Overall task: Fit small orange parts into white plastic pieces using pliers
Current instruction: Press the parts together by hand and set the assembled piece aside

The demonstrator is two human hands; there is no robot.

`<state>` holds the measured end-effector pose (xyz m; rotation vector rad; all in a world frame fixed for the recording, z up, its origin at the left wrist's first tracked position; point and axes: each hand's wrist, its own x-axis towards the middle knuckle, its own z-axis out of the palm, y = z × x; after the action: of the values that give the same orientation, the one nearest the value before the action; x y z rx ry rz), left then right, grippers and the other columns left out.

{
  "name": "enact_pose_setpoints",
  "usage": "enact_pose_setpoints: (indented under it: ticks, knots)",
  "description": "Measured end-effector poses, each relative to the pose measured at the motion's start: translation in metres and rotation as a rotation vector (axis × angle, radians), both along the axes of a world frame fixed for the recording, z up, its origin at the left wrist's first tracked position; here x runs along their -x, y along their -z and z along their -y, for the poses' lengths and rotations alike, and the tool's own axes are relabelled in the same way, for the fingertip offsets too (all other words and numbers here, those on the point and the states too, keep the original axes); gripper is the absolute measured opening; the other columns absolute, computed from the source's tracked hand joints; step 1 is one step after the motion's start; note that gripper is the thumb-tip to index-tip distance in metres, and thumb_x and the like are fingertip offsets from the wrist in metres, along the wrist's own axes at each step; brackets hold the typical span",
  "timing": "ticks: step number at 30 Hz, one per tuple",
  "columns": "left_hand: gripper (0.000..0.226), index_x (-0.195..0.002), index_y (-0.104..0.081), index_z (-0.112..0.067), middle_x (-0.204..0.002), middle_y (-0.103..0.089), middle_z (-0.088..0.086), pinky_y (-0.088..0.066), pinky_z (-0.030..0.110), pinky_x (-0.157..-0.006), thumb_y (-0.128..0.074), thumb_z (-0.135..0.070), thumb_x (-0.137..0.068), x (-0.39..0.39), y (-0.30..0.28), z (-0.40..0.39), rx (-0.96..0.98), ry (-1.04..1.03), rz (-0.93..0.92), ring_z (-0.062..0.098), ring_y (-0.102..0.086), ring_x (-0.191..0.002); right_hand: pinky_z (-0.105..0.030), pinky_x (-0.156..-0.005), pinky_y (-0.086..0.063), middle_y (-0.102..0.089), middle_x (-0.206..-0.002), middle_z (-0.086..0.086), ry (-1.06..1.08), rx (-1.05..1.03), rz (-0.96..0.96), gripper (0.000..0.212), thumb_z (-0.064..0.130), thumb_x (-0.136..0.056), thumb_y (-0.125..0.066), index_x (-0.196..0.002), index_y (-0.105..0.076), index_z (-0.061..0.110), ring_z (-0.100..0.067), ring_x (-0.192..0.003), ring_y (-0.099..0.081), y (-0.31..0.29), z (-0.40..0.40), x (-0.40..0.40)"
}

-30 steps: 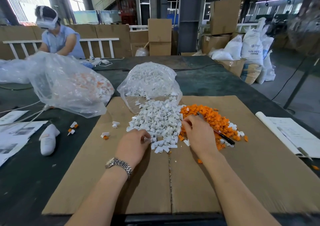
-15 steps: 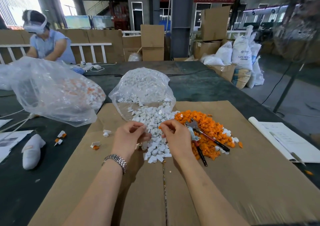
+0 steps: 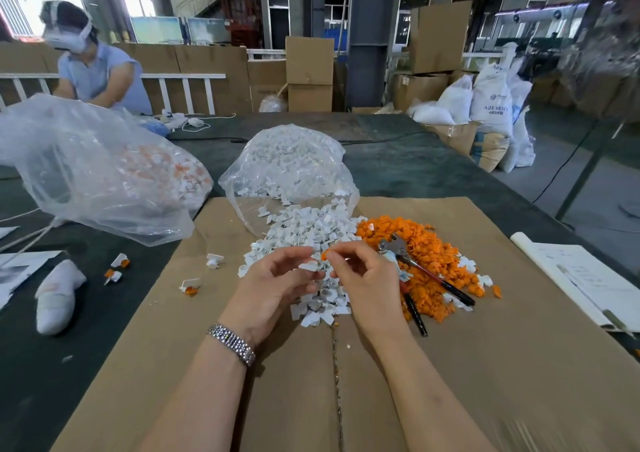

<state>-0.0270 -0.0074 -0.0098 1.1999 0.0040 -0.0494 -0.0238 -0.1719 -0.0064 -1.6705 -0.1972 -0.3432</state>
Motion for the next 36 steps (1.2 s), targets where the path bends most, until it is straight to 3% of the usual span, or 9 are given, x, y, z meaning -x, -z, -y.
enact_pose_setpoints:
  ticks: [2, 5, 10, 14, 17, 21, 25, 30, 36]
  knots:
    - [0.026, -0.113, -0.065, 0.003, -0.100, -0.075, 0.017, -0.061, 0.028, -0.075, -0.063, 0.015, -0.090, 0.000, 0.000, 0.001, 0.036, 0.016, -0.009, 0.035, -0.075, -0.097, -0.017, -0.076, -0.053, -0.073, -0.094, 0.010, -0.013, 0.014, 0.003, 0.005, 0.021, -0.092, -0.074, -0.095, -0.075, 0.026, -0.007, -0.088, -0.068, 0.000, -0.001, 0.000]
    - [0.022, -0.104, -0.071, 0.002, -0.100, -0.074, 0.020, -0.060, 0.026, -0.073, -0.062, 0.016, -0.089, -0.001, -0.001, 0.000, 0.036, 0.023, 0.000, 0.032, -0.075, -0.095, -0.017, -0.073, -0.052, -0.073, -0.092, 0.008, 0.004, -0.002, -0.004, 0.003, 0.023, -0.091, -0.075, -0.094, -0.075, 0.024, -0.006, -0.084, -0.068, 0.000, 0.000, 0.000]
    - [0.027, -0.110, -0.071, 0.000, -0.094, -0.074, 0.016, -0.058, 0.026, -0.070, -0.062, 0.015, -0.089, -0.001, -0.003, 0.002, 0.041, 0.050, 0.023, 0.028, -0.075, -0.089, -0.016, -0.071, -0.051, -0.072, -0.089, 0.006, -0.002, 0.024, -0.013, 0.005, 0.023, -0.091, -0.075, -0.093, -0.073, 0.019, -0.006, -0.081, -0.066, -0.001, 0.001, 0.000]
    - [0.023, -0.102, -0.076, -0.003, -0.099, -0.076, 0.015, -0.058, 0.024, -0.069, -0.067, 0.011, -0.086, -0.002, -0.002, 0.002, 0.018, 0.043, 0.037, 0.024, -0.075, -0.087, -0.016, -0.070, -0.051, -0.070, -0.087, 0.004, -0.005, 0.028, -0.017, 0.006, 0.022, -0.091, -0.074, -0.089, -0.071, 0.017, -0.008, -0.080, -0.065, -0.001, 0.001, 0.000]
    - [0.026, -0.104, -0.078, -0.005, -0.108, -0.075, 0.020, -0.058, 0.026, -0.076, -0.076, 0.000, -0.079, -0.002, -0.001, 0.003, -0.029, 0.062, 0.066, 0.027, -0.073, -0.095, -0.024, -0.068, -0.054, -0.068, -0.085, 0.002, 0.011, 0.077, -0.017, 0.010, 0.023, -0.091, -0.074, -0.085, -0.069, 0.017, -0.014, -0.077, -0.063, 0.001, -0.002, 0.001]
    - [0.037, -0.110, -0.077, -0.005, -0.117, -0.073, 0.023, -0.055, 0.037, -0.100, -0.084, -0.010, -0.074, -0.002, -0.001, 0.003, -0.013, 0.132, 0.039, 0.036, -0.070, -0.113, -0.030, -0.064, -0.053, -0.063, -0.081, 0.002, 0.064, 0.121, -0.022, 0.019, 0.029, -0.089, -0.075, -0.078, -0.061, 0.021, -0.017, -0.074, -0.059, 0.002, -0.005, 0.001]
    - [0.030, -0.109, -0.076, 0.002, -0.120, -0.071, 0.024, -0.058, 0.028, -0.090, -0.078, -0.006, -0.080, 0.001, -0.004, 0.002, 0.087, 0.168, 0.014, 0.033, -0.070, -0.114, -0.032, -0.064, -0.052, -0.061, -0.079, 0.004, 0.058, 0.139, -0.004, 0.023, 0.033, -0.089, -0.074, -0.076, -0.059, 0.022, -0.016, -0.072, -0.056, 0.004, -0.006, 0.002]
    - [0.027, -0.103, -0.077, 0.006, -0.113, -0.073, 0.026, -0.060, 0.026, -0.081, -0.074, -0.001, -0.078, 0.002, -0.008, 0.000, 0.157, 0.081, -0.074, 0.030, -0.074, -0.102, -0.026, -0.065, -0.055, -0.068, -0.085, 0.003, -0.088, 0.100, -0.085, 0.021, 0.042, -0.086, -0.078, -0.087, -0.066, 0.024, -0.021, -0.077, -0.062, -0.001, -0.002, 0.003]
    - [0.022, -0.100, -0.078, 0.005, -0.104, -0.076, 0.021, -0.061, 0.026, -0.077, -0.072, 0.001, -0.079, 0.003, -0.010, -0.005, 0.214, 0.100, -0.113, 0.024, -0.076, -0.093, -0.024, -0.075, -0.057, -0.070, -0.092, 0.005, -0.199, 0.073, -0.074, 0.029, 0.017, -0.089, -0.077, -0.113, -0.066, 0.028, -0.012, -0.084, -0.067, -0.005, 0.008, 0.003]
